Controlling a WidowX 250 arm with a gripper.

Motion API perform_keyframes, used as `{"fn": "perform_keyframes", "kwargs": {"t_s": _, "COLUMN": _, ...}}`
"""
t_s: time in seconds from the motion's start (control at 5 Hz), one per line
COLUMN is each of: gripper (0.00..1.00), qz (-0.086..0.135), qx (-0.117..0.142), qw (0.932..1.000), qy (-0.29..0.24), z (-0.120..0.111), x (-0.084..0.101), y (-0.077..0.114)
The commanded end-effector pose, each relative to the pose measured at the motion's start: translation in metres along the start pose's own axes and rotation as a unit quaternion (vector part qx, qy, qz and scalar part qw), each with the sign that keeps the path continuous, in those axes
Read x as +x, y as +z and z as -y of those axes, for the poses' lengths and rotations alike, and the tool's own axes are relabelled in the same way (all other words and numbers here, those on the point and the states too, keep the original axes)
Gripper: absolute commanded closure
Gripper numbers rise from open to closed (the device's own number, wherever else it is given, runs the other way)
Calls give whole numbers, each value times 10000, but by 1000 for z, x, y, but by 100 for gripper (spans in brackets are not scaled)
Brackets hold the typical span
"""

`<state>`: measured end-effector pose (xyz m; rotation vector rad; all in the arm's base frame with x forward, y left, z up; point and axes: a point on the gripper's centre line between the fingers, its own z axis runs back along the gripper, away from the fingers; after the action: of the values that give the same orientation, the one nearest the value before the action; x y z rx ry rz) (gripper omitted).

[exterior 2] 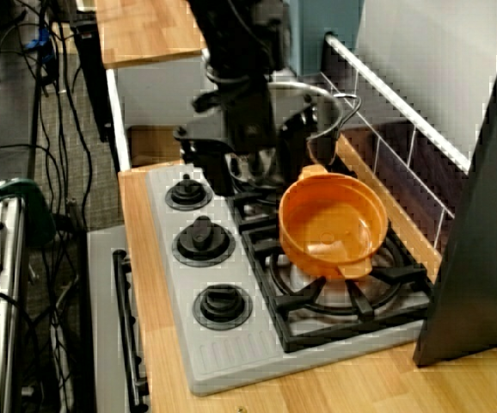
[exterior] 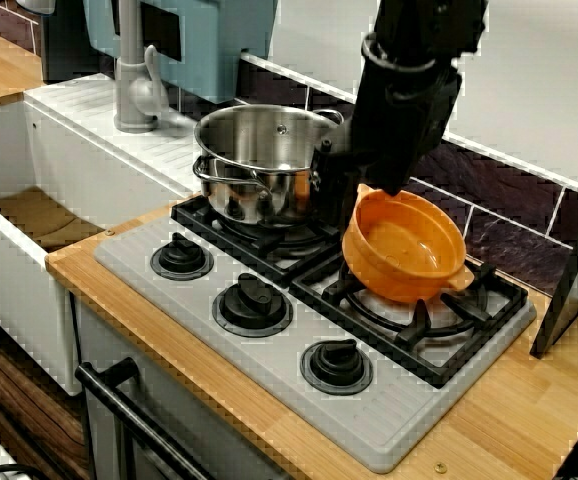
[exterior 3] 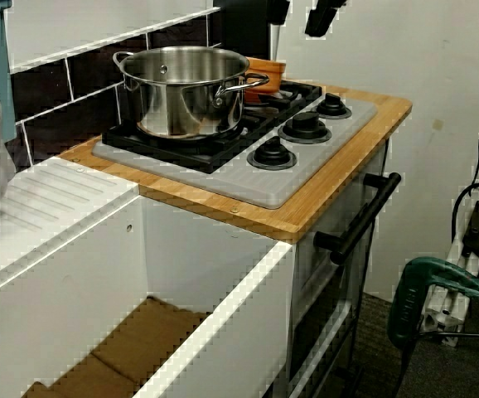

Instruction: Lift pot from stove

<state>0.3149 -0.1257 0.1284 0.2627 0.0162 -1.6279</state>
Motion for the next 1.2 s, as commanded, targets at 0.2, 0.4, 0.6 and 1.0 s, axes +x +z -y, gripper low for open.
{"fn": "perform_keyframes", "kwargs": {"t_s": 0.2, "gripper": 0, "qz": 157, "qx": 33, "qw": 9993, "qy": 331, "z": -20, "x": -6, "y": -5}}
{"fn": "perform_keyframes", "kwargs": {"t_s": 0.4, "gripper": 0, "qz": 171, "qx": 36, "qw": 9993, "qy": 340, "z": -22, "x": -5, "y": -7}}
{"fn": "perform_keyframes", "kwargs": {"t_s": 0.6, "gripper": 0, "qz": 178, "qx": 32, "qw": 9992, "qy": 353, "z": -23, "x": -4, "y": -12}}
{"fn": "perform_keyframes", "kwargs": {"t_s": 1.0, "gripper": 0, "qz": 92, "qx": -35, "qw": 9995, "qy": 291, "z": -16, "x": -4, "y": -23}}
